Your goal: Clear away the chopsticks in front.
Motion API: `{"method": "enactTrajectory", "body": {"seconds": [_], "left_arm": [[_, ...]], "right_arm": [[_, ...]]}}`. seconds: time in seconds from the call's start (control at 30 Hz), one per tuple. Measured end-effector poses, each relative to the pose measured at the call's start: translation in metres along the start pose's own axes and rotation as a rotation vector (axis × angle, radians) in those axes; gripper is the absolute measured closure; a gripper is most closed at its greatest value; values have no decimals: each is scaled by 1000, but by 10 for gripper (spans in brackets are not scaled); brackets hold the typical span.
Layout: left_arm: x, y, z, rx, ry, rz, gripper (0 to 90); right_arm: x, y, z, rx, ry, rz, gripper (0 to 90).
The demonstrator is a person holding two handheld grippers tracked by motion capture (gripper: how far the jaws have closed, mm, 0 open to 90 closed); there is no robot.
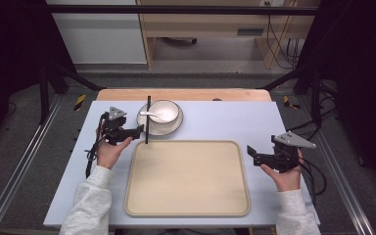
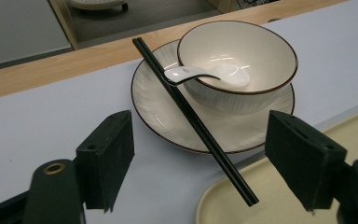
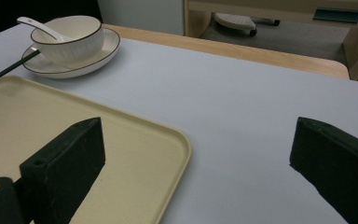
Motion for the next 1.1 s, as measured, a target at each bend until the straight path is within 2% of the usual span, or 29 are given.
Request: {"method": "enactTrajectory", "body": {"seconds": [0.1,0.17,0.33,0.4,0.57,0.87,1.1], "left_arm": [[6,-2,-1,5,9,-9,261],[13,-5,-4,6,32,-28,297],[23,-9,-8,-8,39,-38,347],[29,-11,-9,6,52,-45,374],[36,-13,-12,-18,36,-40,441],[50,-13,-14,-22,32,-58,512],[64,-21,-16,-47,25,-75,600]], "right_arm": [[0,0,0,-1,0,-1,37],[1,-1,-1,-2,1,-4,37],[2,-1,-2,-4,2,-9,37],[3,-1,-2,-8,-1,-10,37],[4,-2,-3,-10,2,-11,37],[5,-2,-3,-12,5,-16,38],[5,-3,-4,-13,7,-17,38]]}}
Point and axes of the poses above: each handheld gripper's, and its own axes: x roughly forward along the jaws, y roughly out of its top, z roughly to its right, the point moved 7 cm from there along x, roughly forward along the jaws, and after that the axes turned 10 degrees about -y, right-handed, at the moved point
